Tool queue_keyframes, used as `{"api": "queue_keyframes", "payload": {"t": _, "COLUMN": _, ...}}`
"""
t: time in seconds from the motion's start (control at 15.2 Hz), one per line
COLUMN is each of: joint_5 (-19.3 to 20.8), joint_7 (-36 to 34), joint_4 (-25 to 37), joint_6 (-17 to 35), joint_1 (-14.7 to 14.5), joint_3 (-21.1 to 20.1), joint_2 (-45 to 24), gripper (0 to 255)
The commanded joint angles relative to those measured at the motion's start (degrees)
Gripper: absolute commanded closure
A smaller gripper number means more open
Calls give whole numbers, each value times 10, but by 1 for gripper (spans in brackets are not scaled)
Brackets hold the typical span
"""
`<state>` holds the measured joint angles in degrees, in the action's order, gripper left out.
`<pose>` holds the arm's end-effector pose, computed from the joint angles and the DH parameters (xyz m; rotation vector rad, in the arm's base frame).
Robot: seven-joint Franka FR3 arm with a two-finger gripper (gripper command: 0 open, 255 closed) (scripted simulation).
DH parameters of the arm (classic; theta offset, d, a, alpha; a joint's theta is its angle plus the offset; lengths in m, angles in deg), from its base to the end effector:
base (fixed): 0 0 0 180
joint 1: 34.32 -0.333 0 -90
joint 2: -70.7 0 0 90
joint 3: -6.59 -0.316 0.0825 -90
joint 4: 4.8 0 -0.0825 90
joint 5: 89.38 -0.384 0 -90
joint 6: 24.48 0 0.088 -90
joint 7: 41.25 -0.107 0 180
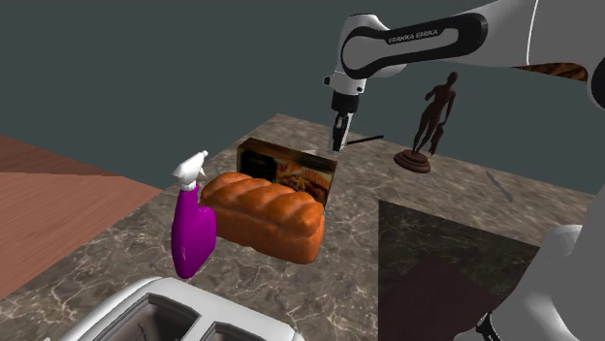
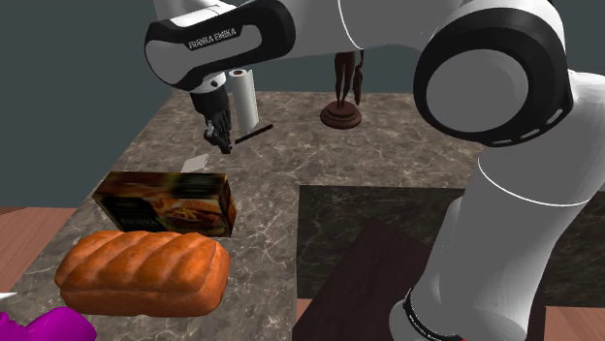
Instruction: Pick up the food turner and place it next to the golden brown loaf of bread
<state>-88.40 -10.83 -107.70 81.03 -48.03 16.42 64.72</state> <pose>0.5849 0.0415 0.4814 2.9787 0.9281 -0.0993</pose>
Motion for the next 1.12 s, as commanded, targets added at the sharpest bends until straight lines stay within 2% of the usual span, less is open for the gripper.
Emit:
{"api": "queue_keyframes", "payload": {"t": 0.0, "joint_5": 0, "joint_7": -1, "joint_4": -14, "joint_6": 16, "joint_1": 0, "joint_3": 0, "joint_2": -1, "gripper": 255}}
{"api": "queue_keyframes", "payload": {"t": 1.06, "joint_5": -6, "joint_7": 1, "joint_4": -93, "joint_6": 131, "joint_1": 1, "joint_3": -1, "joint_2": -38, "gripper": 255}}
